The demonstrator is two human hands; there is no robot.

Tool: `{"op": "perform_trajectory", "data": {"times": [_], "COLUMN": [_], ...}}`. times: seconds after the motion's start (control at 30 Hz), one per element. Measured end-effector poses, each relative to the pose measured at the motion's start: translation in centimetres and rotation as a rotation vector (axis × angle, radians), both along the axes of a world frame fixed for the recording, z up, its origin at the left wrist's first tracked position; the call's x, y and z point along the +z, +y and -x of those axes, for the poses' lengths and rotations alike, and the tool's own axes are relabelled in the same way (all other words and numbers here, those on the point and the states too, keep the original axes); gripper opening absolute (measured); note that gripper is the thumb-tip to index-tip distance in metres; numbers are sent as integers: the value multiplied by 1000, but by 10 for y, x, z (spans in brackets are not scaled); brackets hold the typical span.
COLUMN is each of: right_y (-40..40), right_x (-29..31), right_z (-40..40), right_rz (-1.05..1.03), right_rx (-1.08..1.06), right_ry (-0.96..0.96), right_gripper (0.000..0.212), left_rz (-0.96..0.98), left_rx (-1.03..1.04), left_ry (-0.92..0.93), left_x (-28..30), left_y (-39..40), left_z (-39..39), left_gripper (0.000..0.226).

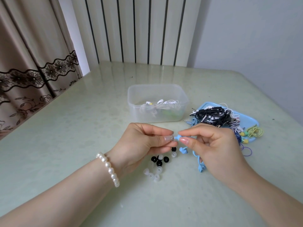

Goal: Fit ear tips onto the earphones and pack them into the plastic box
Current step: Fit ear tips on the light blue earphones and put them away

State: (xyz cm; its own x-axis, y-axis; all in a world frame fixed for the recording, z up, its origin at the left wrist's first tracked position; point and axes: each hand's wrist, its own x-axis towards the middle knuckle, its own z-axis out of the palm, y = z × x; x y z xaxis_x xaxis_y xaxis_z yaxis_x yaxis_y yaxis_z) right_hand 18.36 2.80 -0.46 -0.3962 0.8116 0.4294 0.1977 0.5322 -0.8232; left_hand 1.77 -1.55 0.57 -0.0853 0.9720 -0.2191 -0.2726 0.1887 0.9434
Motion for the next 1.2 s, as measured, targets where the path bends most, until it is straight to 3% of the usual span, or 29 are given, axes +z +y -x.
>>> {"op": "perform_trajectory", "data": {"times": [0.47, 0.67, 0.83, 1.2], "right_y": [2, 2, 2, -2], "right_x": [-5, -4, -6, -2], "right_z": [0, -1, 0, 2], "right_rz": [-70, -102, -143, -299], "right_rx": [-54, -61, -93, -186], "right_ry": [-89, -115, -127, -201], "right_gripper": [17, 32, 7, 8], "left_rz": [-20, -29, -33, -61], "left_rx": [-22, -31, -34, -26], "left_ry": [24, 19, 33, 28], "left_x": [0, 1, 2, 2], "left_y": [-2, -3, -4, -9], "left_z": [-1, -3, -4, -10], "left_gripper": [11, 13, 13, 18]}}
